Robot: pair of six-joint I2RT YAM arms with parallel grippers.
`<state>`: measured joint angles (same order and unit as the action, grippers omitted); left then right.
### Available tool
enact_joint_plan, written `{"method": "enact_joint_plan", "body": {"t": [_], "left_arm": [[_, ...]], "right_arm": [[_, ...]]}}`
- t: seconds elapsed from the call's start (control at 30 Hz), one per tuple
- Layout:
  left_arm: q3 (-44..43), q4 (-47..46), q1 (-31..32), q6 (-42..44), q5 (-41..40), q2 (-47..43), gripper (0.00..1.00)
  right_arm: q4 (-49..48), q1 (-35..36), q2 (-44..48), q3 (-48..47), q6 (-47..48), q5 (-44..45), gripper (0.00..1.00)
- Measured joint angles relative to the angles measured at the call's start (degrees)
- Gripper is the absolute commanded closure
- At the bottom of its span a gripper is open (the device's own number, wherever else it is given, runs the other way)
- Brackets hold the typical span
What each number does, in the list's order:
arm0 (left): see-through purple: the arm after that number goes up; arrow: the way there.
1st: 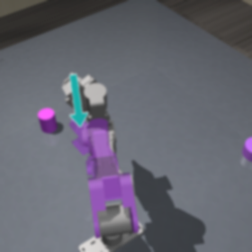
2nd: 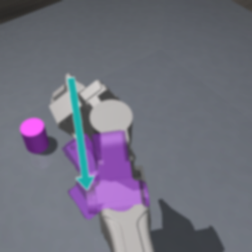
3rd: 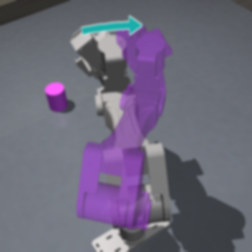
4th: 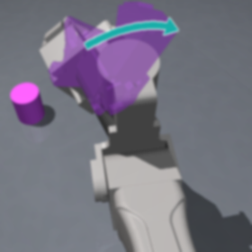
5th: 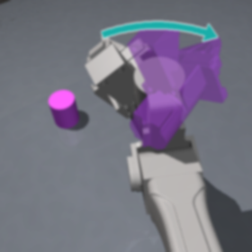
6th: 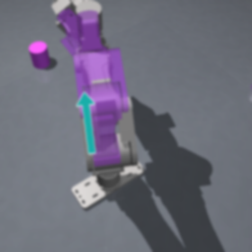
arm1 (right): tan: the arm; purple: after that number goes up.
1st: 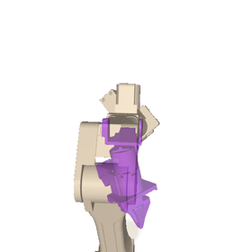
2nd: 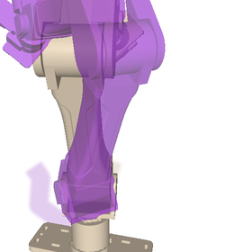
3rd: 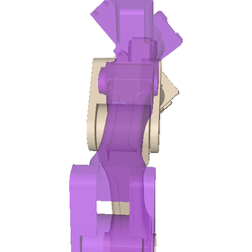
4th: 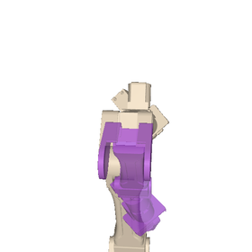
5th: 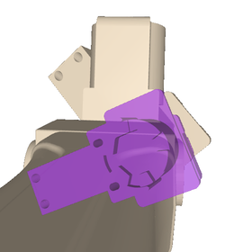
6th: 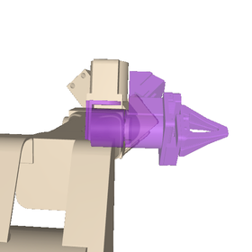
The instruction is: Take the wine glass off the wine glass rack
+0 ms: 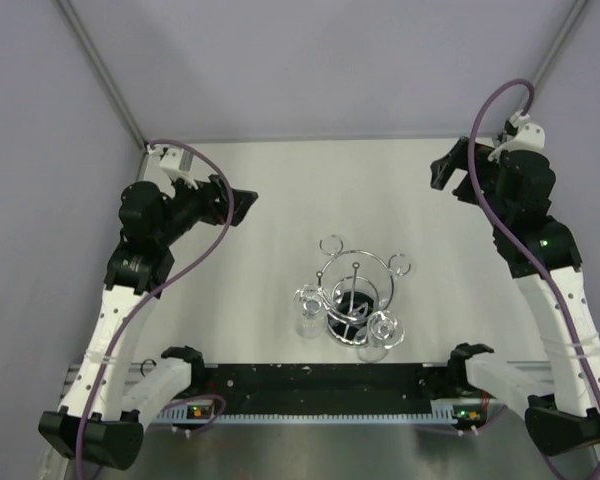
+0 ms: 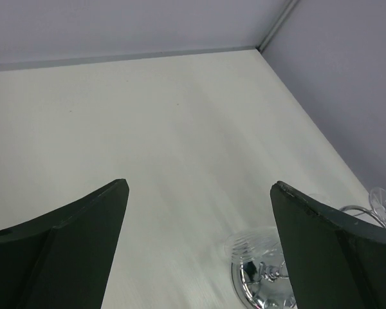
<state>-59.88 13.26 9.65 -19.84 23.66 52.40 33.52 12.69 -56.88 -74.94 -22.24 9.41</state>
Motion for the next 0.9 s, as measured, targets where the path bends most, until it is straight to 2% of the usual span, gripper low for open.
{"method": "enact_joint_plan", "body": {"t": [0.23, 0.53, 0.67, 0.9], "left_arm": [[0.07, 0.24, 0.00, 0.59, 5.79, -0.52, 0.02], [-0.94, 4.85, 0.00, -0.22, 2.49, -0.42, 0.02], [-2.32, 8.17, 0.00, -0.74, 0.57, -0.11, 0.02], [-2.32, 11.26, 0.00, -1.31, -1.55, -1.03, 0.02]], "right_arm": [[1.38, 0.24, 1.66, -0.94, 2.73, -2.97, 0.01], [5.55, 0.31, 2.99, -3.21, 8.39, -13.05, 0.01], [7.04, 0.33, 4.90, -5.18, 9.01, -20.04, 0.01], [6.82, 1.07, 8.02, -4.96, 6.93, -38.49, 0.03]]}}
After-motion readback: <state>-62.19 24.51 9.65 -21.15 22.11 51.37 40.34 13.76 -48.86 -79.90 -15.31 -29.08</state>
